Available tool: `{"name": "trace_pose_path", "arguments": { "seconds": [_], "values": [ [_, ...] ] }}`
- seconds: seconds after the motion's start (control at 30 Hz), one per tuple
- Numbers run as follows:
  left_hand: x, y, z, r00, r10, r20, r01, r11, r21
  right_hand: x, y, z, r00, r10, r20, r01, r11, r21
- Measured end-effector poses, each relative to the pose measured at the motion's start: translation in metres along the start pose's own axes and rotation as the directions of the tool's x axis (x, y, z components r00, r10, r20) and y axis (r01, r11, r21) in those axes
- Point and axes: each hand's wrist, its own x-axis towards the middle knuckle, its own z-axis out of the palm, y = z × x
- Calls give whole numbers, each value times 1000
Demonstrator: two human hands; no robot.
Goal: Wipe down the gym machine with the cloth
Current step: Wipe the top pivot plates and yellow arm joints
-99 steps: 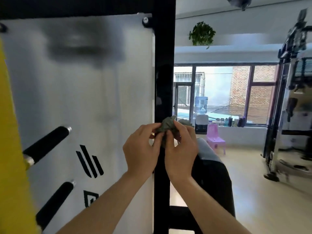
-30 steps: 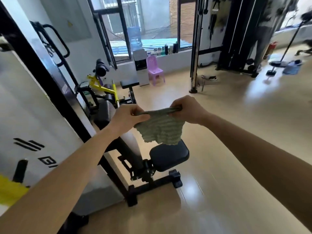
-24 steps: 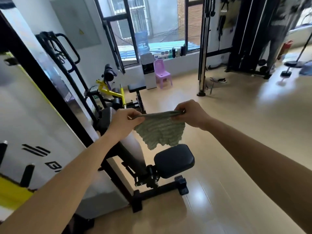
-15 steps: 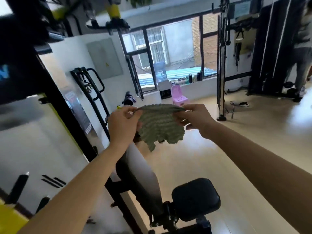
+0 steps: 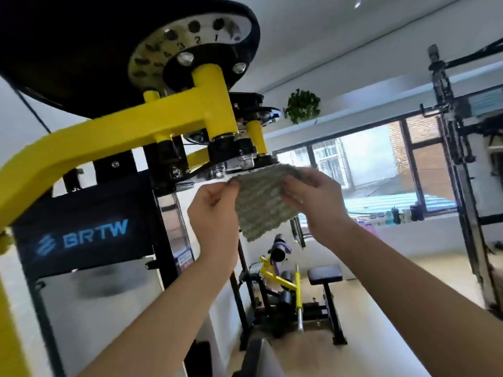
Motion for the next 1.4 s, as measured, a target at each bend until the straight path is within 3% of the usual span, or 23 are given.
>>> {"name": "trace_pose_path", "arguments": {
  "seconds": [0.17,0.33,0.43,0.57,0.73,0.83,0.9,1.0,1.1,1.17,1.3,1.4],
  "values": [
    [-16,8,17,970,134,-204,-131,991,32,24,-1,9,992,0,127,-4,1000,28],
    [-35,14,34,851,421,-316,-374,906,200,27,-5,19,951,-68,301,15,984,177],
    [-38,19,43,788,548,-280,-467,829,308,29,-12,27,888,-160,430,43,962,268],
    [-43,24,49,735,651,-188,-514,716,473,31,-20,30,792,-297,533,215,954,211],
    [-40,31,47,666,746,-10,-576,523,629,32,-10,29,689,-516,509,545,832,107],
    [-36,37,42,692,722,22,-540,497,679,37,-8,31,618,-615,490,680,731,60],
    [-32,40,42,735,676,-53,-485,579,656,39,-8,30,654,-569,498,626,777,64],
    [-28,36,47,759,636,-136,-451,665,595,40,0,29,752,-385,535,391,914,108],
    [-34,34,54,711,696,-100,-479,583,656,44,12,29,790,-256,558,147,961,232],
    [-36,35,55,668,742,-56,-502,506,701,49,12,30,788,-216,576,81,965,251],
    [-34,37,53,607,795,11,-539,402,740,49,6,33,776,-302,553,190,949,252],
    [-36,38,51,531,839,120,-542,228,809,41,6,35,749,-391,535,312,920,236]
  ]
}}
